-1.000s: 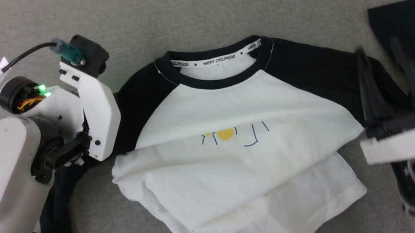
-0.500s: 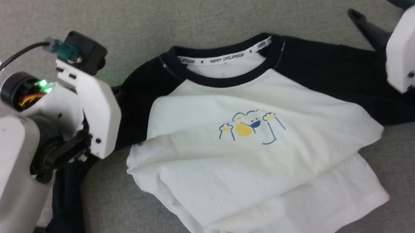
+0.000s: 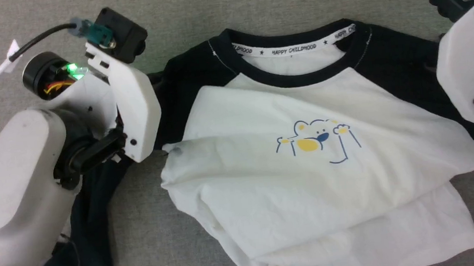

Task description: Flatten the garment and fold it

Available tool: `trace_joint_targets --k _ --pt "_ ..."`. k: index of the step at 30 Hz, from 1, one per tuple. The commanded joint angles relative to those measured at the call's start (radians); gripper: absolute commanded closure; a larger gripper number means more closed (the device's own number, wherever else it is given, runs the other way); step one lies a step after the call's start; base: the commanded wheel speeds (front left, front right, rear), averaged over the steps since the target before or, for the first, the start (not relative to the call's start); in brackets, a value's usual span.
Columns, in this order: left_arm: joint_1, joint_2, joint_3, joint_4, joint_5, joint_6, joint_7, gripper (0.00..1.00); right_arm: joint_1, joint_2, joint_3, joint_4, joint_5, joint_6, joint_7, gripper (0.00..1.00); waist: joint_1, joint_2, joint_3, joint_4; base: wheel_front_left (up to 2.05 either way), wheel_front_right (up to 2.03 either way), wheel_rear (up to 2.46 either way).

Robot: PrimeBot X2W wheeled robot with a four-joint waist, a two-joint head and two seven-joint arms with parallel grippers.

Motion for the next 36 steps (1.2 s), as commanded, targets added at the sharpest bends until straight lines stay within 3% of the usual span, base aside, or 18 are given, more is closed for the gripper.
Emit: trace_joint_targets --k 1,6,8,9,13,19,24,36 --pt "-0.014 -0.005 -0.01 0.016 0.0 -0.005 -0.005 1.0 -0.003 -0.03 0.023 0.001 0.018 -0.001 0.013 0.0 -0.0001 -0.0001 0.017 0.019 0.0 0.0 0.0" --pt "-0.032 -0.018 -0.019 0.03 -0.007 -0.005 -0.018 1.0 0.01 -0.075 0.075 0.021 0.044 -0.001 0.018 0.0 -0.0001 -0.0001 0.037 0.037 0.0 0.0 0.0" --pt "-0.035 -0.022 -0.021 0.038 -0.01 -0.006 -0.023 1.0 0.013 -0.083 0.093 0.029 0.052 -0.001 0.024 0.72 -0.0001 -0.0001 0.041 0.04 0.0 0.0 0.0" --pt "-0.036 -0.024 -0.021 0.042 -0.013 -0.006 -0.026 1.0 0.013 -0.086 0.1 0.029 0.052 -0.001 0.024 1.0 -0.0001 -0.0001 0.042 0.041 0.0 0.0 0.0" --pt "-0.037 -0.029 -0.017 0.059 -0.021 -0.006 -0.045 1.0 0.008 -0.094 0.127 0.029 0.041 -0.001 -0.008 1.0 -0.0001 -0.0001 0.036 0.038 0.0 0.0 0.0" --pt "-0.031 -0.042 0.002 0.08 -0.031 -0.006 -0.115 1.0 -0.016 -0.069 0.145 0.049 -0.004 -0.001 -0.209 1.0 -0.0001 -0.0001 -0.005 0.021 0.0 0.0 0.0" --pt "-0.037 -0.044 0.027 0.092 0.011 -0.007 -0.244 1.0 -0.028 -0.029 0.141 0.091 -0.049 -0.001 -0.404 1.0 -0.0001 -0.0001 -0.063 -0.002 0.0 0.0 0.0" --pt "-0.014 -0.04 0.077 0.116 0.084 0.013 -0.466 1.0 -0.005 0.065 0.068 0.135 -0.095 -0.001 -0.666 1.0 -0.0001 -0.0001 -0.222 -0.041 0.0 0.0 0.0"
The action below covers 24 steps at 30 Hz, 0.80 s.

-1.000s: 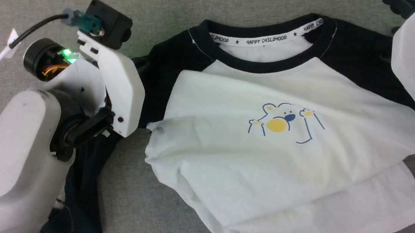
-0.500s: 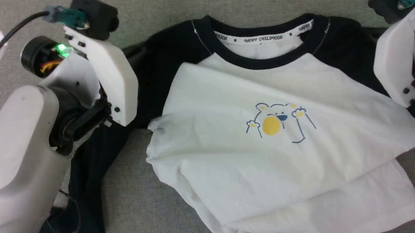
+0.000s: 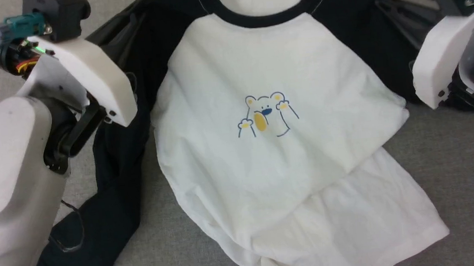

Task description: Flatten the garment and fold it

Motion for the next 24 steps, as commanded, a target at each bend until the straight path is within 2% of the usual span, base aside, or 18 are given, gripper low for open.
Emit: trace_joint_targets --k 1,10,17,24 --pt "0.019 0.0 0.009 -0.006 0.008 0.015 -0.02 1.0 0.012 0.014 -0.02 0.0 -0.013 -0.001 -0.026 1.0 0.0 0.0 -0.074 -0.024 0.0 0.0 0.0" --pt "0.014 -0.015 0.045 -0.067 0.043 0.083 -0.101 1.0 -0.008 0.114 -0.166 0.002 -0.067 -0.001 -0.146 1.0 0.0 0.0 -0.173 -0.032 0.0 0.0 0.0" --pt "-0.091 -0.041 0.076 -0.019 0.098 0.162 -0.125 1.0 -0.122 0.181 -0.206 0.046 -0.111 -0.001 -0.18 1.0 0.0 0.0 -0.243 -0.036 0.0 0.0 0.0" --pt "-0.236 -0.065 0.078 0.069 0.127 0.179 -0.107 1.0 -0.284 0.234 -0.207 0.145 -0.135 -0.001 -0.168 1.0 0.0 0.0 -0.292 -0.043 0.0 0.0 0.0"
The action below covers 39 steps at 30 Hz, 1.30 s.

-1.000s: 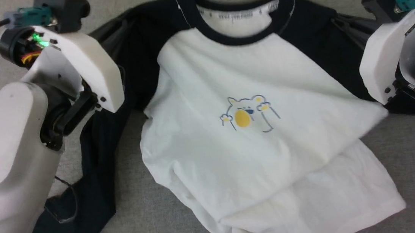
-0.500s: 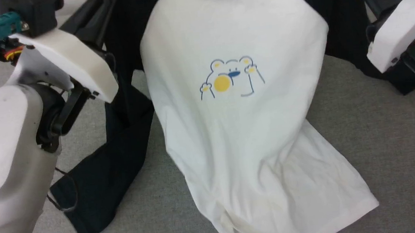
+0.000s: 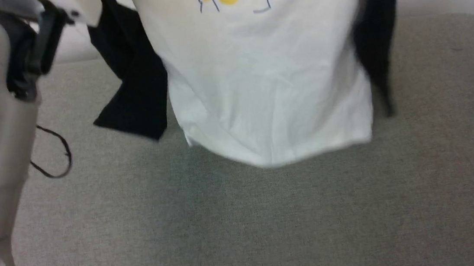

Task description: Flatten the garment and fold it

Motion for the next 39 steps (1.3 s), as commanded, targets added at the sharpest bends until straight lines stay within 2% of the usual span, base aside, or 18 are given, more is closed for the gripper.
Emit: trace_joint_targets --k 1,10,20,28,33,39 --pt "-0.043 -0.002 0.002 0.028 0.013 0.009 0.009 1.0 -0.046 0.014 0.001 0.032 -0.015 -0.001 0.003 1.0 0.0002 0.0 -0.026 -0.01 0.0 0.0 0.0" --pt "-0.217 -0.017 -0.01 0.206 0.047 0.007 0.045 1.0 -0.232 0.07 0.039 0.244 -0.073 -0.001 -0.015 1.0 0.0002 0.0 -0.054 -0.041 0.0 0.0 0.0" --pt "-0.28 -0.032 -0.01 0.291 0.028 -0.012 0.052 1.0 -0.349 0.103 0.105 0.371 -0.066 -0.001 -0.013 1.0 0.0002 0.0 -0.003 -0.084 0.0 0.0 0.0" --pt "-0.357 -0.02 0.019 0.266 0.026 0.015 0.046 1.0 -0.458 0.114 0.099 0.403 -0.079 -0.001 -0.002 1.0 0.0002 0.0 0.165 -0.116 0.0 0.0 0.0" --pt "-0.435 -0.023 0.037 0.24 0.036 0.032 0.024 1.0 -0.556 0.115 0.077 0.407 -0.121 -0.001 -0.008 1.0 0.0002 0.0 0.297 -0.106 0.0 0.0 0.0" --pt "-0.531 -0.021 0.054 0.208 0.069 0.05 -0.052 1.0 -0.652 0.122 0.05 0.406 -0.185 -0.001 -0.031 1.0 0.0002 0.0 0.414 -0.081 0.0 0.0 0.0"
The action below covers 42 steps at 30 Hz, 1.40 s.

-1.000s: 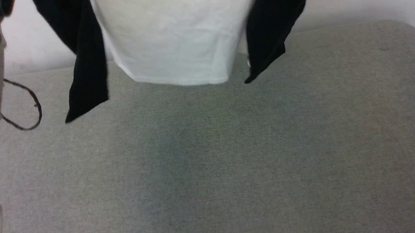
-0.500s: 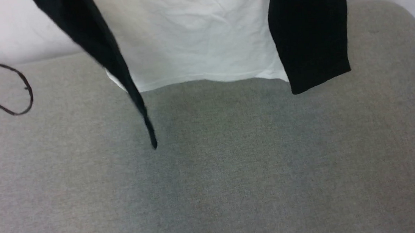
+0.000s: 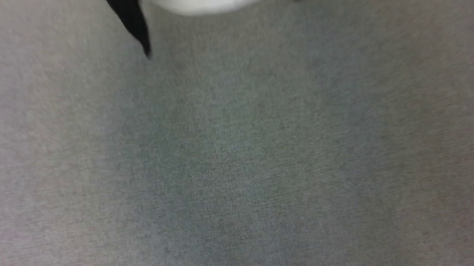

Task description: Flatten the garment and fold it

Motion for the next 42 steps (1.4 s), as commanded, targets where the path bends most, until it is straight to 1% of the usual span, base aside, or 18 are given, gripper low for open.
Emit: trace_joint_targets --k 1,4,5,6,8,13,16,20,26,31,34,37,42 --pt "-0.036 0.004 0.005 -0.016 0.017 0.008 -0.027 1.0 -0.033 0.004 -0.007 -0.002 -0.021 -0.001 -0.013 1.0 -0.0004 0.0 0.149 0.023 0.0 0.0 0.0" --pt "-0.071 0.005 0.009 -0.029 0.023 0.009 -0.043 1.0 -0.07 -0.003 -0.011 -0.005 -0.039 -0.001 -0.023 1.0 -0.0004 0.0 0.201 0.034 0.0 0.0 0.0" --pt "-0.071 0.005 0.009 -0.029 0.023 0.009 -0.043 1.0 -0.07 -0.003 -0.011 -0.005 -0.039 -0.001 -0.023 1.0 -0.0004 0.0 0.201 0.034 0.0 0.0 0.0" --pt "-0.094 0.006 0.012 -0.034 0.028 0.01 -0.057 1.0 -0.092 -0.009 -0.013 -0.01 -0.046 -0.001 -0.028 1.0 -0.0004 0.0 0.239 0.038 0.0 0.0 0.0" --pt "-0.116 0.008 0.011 -0.04 0.037 0.008 -0.073 1.0 -0.108 -0.016 -0.014 -0.017 -0.054 -0.001 -0.039 1.0 -0.0004 0.0 0.275 0.04 0.0 0.0 0.0" --pt "-0.124 0.008 0.006 -0.054 0.054 -0.003 -0.153 1.0 -0.118 -0.034 0.003 -0.032 -0.065 -0.001 -0.072 1.0 -0.0004 0.0 0.35 0.036 0.0 0.0 0.0" --pt "-0.102 0.012 -0.001 -0.062 0.056 -0.015 -0.189 1.0 -0.095 -0.038 0.008 -0.051 -0.058 -0.001 -0.092 1.0 -0.0004 0.0 0.372 0.032 0.0 0.0 0.0" --pt "-0.066 0.012 -0.002 -0.078 0.044 -0.025 -0.218 1.0 -0.06 -0.043 0.022 -0.076 -0.04 -0.001 -0.112 1.0 -0.0004 0.0 0.369 0.031 0.0 0.0 0.0" --pt "0.065 0.023 -0.013 -0.149 0.011 -0.04 -0.238 1.0 0.057 -0.08 0.061 -0.163 0.039 -0.001 -0.137 1.0 -0.0004 0.0 0.298 0.037 0.0 0.0 0.0" --pt "0.236 0.061 -0.02 -0.261 -0.004 -0.022 -0.246 1.0 0.223 -0.127 0.057 -0.31 0.112 -0.001 -0.129 1.0 -0.0004 0.0 0.219 0.038 0.0 0.0 0.0" --pt "0.357 0.09 -0.028 -0.347 -0.005 -0.002 -0.25 1.0 0.34 -0.152 0.037 -0.405 0.14 -0.001 -0.121 1.0 -0.0004 0.0 0.171 0.038 0.0 0.0 0.0" --pt "0.495 0.128 -0.039 -0.437 0.0 0.028 -0.245 1.0 0.477 -0.169 0.018 -0.511 0.153 -0.001 -0.105 1.0 -0.0004 0.0 0.123 0.035 0.0 0.0 0.0" --pt "0.743 0.187 -0.05 -0.581 0.005 0.1 -0.245 1.0 0.723 -0.178 -0.023 -0.667 0.178 -0.001 -0.068 1.0 -0.0004 0.0 0.042 0.032 0.0 0.0 0.0"
